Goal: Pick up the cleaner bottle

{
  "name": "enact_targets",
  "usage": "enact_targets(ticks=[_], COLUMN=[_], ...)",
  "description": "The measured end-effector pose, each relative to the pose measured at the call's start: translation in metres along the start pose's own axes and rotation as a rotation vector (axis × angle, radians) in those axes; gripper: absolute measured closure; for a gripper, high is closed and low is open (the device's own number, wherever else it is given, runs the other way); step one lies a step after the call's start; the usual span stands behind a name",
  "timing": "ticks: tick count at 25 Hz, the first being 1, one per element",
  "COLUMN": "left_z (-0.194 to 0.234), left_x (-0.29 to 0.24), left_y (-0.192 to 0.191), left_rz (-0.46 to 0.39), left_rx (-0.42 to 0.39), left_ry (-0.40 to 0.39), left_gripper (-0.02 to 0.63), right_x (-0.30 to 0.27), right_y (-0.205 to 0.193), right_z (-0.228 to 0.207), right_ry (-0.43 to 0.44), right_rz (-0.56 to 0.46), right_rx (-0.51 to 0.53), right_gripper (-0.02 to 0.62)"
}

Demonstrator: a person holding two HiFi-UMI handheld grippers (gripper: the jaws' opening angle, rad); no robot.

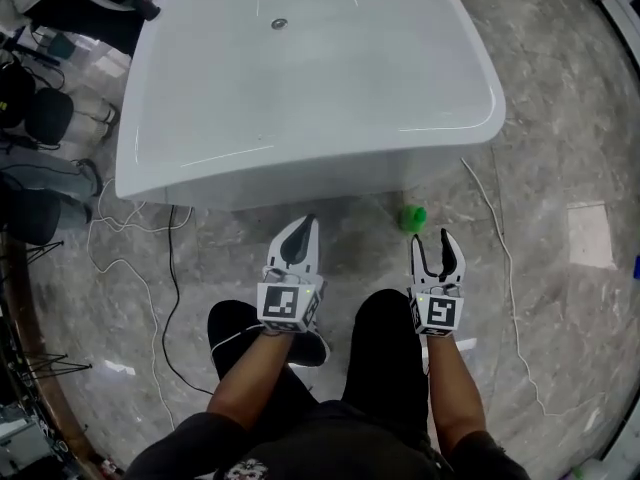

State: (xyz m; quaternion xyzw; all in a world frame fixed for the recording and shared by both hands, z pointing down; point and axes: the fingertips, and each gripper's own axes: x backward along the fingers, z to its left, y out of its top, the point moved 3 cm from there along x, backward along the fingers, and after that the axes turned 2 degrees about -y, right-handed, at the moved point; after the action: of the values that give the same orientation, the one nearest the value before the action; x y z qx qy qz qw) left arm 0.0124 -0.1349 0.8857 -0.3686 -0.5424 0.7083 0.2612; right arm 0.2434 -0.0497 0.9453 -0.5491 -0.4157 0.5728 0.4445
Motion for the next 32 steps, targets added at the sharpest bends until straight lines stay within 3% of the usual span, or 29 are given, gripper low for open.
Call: enact_targets(ticks=[8, 13, 17, 24, 32], left_z=[0.018, 0.016, 0.016, 0.026, 0.029], left_x=[-0.02, -0.028, -0.031, -0.023, -0.026], left_y=[-0.082, -0.088, -0.083, -0.113, -0.125], left_rz=[0.006, -0.01, -0.037, -0.002, 0.007], left_rx=[-0.003, 0.029, 0.043, 0.035, 0.051], left_ry=[0.017, 0.025, 0.025, 0.023, 0.019], left_gripper=[0.6, 0.6, 0.6, 0.6, 0.6], right_x=[-0.05, -0.073, -0.088, -0.112, -0.138], right_y=[-0.154, -0.205, -0.233, -0.267, -0.269], right_z=[-0.015, -0.031, -0.029, -0.024, -0.025], right_ry=[-0.077, -0.079, -0.081, -0.124, -0.134], right_rz=[0.116, 0.177, 0.204, 0.226, 0.176], right_rx=[-0.076, -0.082, -0.102, -0.101, -0.08], right_gripper=[0.307, 0.287, 0.282, 0.282, 0.284])
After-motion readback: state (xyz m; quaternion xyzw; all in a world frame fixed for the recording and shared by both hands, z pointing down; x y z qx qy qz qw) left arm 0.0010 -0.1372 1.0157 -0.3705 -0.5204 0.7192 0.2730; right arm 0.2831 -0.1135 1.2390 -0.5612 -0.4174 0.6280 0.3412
